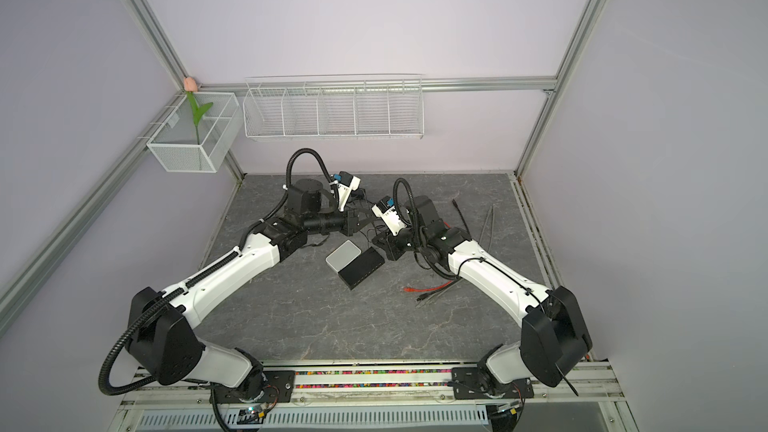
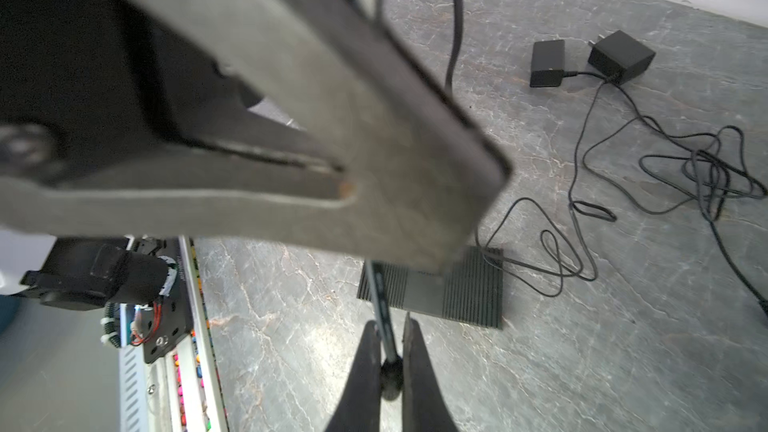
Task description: Insert the plug into the switch port
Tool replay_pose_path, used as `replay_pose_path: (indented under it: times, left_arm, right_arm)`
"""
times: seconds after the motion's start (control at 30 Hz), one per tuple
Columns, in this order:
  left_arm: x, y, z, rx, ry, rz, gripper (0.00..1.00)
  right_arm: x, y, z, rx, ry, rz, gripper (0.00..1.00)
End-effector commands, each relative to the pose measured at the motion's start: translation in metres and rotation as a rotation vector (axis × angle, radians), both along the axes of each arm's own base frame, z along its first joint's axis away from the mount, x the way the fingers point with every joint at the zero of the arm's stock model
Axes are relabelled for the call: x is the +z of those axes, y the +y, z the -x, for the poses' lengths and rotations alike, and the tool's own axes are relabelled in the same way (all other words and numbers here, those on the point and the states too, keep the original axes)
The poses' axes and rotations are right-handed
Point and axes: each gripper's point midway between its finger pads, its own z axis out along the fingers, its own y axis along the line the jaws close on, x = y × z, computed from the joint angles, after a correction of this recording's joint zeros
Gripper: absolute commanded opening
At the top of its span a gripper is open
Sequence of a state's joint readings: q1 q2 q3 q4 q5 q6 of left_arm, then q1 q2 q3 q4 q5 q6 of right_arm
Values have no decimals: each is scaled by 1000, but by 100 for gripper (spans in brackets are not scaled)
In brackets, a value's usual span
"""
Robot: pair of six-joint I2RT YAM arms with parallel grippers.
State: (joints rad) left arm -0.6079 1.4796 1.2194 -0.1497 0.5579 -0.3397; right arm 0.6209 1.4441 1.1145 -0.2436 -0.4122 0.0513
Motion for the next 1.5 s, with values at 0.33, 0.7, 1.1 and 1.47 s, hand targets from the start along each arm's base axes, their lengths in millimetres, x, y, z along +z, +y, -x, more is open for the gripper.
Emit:
replay_pose_path:
  times: [0.33,0.7,1.1,1.47]
  left_arm:
    - [-34,78,-22,265,78,-154,99]
    - [-111,153,-20,526,90,-370,100]
    - [-179,165,-44,556,197,-627,96]
    - [-206,148,-33,500,160,-814,96]
  right_arm:
    - [12,-17,-28,-139,145,-89,6]
    - [-11,-63,-99,-451,372,-144,7]
    - [-16,-55,-64,-383,259,-56,6]
    - [-10,-58,-50,-363,236,-68,6]
